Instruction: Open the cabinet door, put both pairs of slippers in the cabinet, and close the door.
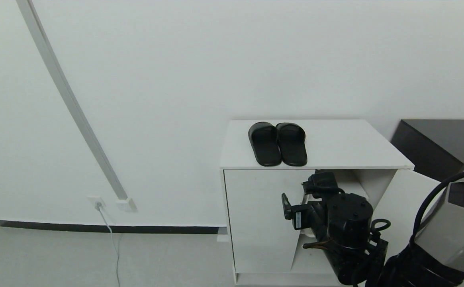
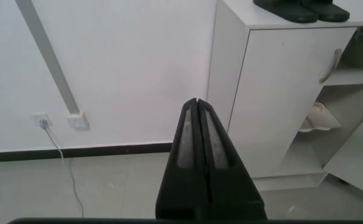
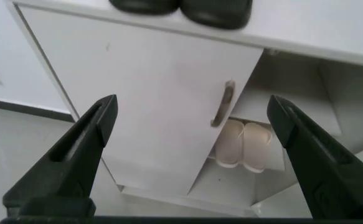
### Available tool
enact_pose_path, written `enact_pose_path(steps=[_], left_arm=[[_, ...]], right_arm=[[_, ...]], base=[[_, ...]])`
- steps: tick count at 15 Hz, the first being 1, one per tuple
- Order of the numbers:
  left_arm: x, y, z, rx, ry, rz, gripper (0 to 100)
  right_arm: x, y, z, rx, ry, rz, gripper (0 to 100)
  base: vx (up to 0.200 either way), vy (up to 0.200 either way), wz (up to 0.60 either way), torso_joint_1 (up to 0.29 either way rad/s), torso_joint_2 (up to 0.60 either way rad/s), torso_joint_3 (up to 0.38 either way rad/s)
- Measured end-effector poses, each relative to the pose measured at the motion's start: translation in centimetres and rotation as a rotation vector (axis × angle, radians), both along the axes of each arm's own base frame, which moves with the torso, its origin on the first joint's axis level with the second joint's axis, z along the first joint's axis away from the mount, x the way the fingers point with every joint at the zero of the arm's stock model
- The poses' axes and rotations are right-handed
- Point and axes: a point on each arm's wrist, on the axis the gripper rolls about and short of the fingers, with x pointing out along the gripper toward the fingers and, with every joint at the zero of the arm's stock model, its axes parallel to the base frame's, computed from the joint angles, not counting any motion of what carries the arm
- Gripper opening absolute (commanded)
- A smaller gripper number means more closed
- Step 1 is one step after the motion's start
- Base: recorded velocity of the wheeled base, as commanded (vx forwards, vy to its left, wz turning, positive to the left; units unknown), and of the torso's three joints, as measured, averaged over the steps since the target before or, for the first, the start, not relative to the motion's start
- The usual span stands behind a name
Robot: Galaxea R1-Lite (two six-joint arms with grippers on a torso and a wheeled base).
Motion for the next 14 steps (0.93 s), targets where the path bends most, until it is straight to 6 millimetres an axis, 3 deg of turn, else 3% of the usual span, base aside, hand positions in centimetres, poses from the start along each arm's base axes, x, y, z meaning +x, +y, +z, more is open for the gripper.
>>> enact_pose_path(steps=[6, 11, 14], left_arm=[[0.0, 0.0, 0.0, 0.0, 0.0, 0.0, 0], [0.0, 0.0, 0.0, 0.001, 0.0, -0.001, 0], [0.0, 0.0, 0.0, 0.0, 0.001, -0.001, 0]], right_arm=[[0.6, 0.1, 1.0, -0.004, -0.061, 0.03, 100], [4.4, 1.7, 3.9, 0.008, -0.054, -0.01, 100], [5.9, 2.8, 6.0, 0.019, 0.094, -0.037, 100]], base=[[0.0, 0.0, 0.0, 0.08, -0.17, -0.101], [0.0, 0.0, 0.0, 0.0, 0.0, 0.0], [0.067, 0.0, 0.0, 0.002, 0.0, -0.001]])
